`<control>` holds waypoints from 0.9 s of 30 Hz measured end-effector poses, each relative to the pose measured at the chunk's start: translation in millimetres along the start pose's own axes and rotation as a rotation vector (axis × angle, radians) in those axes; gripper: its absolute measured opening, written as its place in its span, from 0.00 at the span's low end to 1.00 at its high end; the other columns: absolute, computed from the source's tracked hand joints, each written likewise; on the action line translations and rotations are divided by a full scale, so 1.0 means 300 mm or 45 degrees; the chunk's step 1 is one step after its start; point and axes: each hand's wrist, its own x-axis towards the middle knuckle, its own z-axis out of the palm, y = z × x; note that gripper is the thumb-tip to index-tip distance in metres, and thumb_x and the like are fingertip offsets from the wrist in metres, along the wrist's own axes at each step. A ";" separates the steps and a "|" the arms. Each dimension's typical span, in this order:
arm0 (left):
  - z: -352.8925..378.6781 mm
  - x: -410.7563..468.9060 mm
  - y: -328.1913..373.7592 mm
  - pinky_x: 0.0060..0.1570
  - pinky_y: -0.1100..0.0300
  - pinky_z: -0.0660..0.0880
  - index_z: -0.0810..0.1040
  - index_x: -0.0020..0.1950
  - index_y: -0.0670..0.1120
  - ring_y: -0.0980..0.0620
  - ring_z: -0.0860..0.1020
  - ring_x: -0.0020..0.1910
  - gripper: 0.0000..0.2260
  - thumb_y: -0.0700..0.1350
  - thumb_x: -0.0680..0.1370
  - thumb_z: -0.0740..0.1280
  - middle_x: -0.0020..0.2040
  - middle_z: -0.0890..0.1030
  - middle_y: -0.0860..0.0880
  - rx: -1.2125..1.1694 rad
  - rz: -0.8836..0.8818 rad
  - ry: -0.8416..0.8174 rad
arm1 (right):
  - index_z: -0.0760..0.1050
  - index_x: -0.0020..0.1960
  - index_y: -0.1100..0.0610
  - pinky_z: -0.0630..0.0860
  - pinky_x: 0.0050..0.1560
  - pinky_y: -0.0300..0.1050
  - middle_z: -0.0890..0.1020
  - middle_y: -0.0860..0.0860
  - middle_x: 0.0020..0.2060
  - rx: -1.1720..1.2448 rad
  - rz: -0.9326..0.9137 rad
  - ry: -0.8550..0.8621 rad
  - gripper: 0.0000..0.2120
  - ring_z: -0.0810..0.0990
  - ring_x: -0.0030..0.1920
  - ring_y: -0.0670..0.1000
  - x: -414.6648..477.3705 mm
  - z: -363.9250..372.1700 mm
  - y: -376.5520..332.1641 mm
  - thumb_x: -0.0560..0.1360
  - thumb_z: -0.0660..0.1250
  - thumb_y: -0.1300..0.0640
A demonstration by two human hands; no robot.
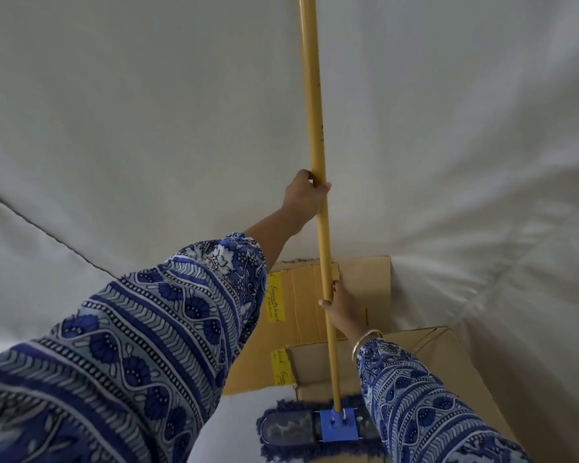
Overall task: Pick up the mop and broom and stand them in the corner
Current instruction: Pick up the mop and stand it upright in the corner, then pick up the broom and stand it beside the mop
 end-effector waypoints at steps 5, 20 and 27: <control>-0.049 -0.035 -0.021 0.58 0.54 0.71 0.62 0.70 0.42 0.45 0.71 0.63 0.22 0.46 0.78 0.62 0.68 0.69 0.41 -0.040 -0.047 0.002 | 0.60 0.69 0.62 0.79 0.53 0.48 0.72 0.61 0.63 0.053 0.037 0.109 0.28 0.78 0.58 0.59 -0.041 -0.032 -0.029 0.73 0.67 0.62; -0.974 -0.459 -0.438 0.61 0.51 0.73 0.69 0.66 0.41 0.44 0.70 0.65 0.19 0.48 0.78 0.62 0.69 0.67 0.42 0.096 -0.171 0.482 | 0.53 0.69 0.67 0.70 0.61 0.57 0.58 0.65 0.70 0.251 0.482 0.182 0.26 0.67 0.65 0.67 -0.311 0.328 -0.518 0.76 0.61 0.61; -1.619 -0.898 -0.901 0.62 0.56 0.69 0.73 0.63 0.40 0.42 0.75 0.60 0.16 0.47 0.78 0.62 0.68 0.67 0.40 0.278 -0.376 0.618 | 0.59 0.66 0.71 0.68 0.64 0.61 0.65 0.69 0.66 0.042 0.100 0.050 0.24 0.67 0.64 0.69 -0.553 0.880 -0.973 0.75 0.63 0.63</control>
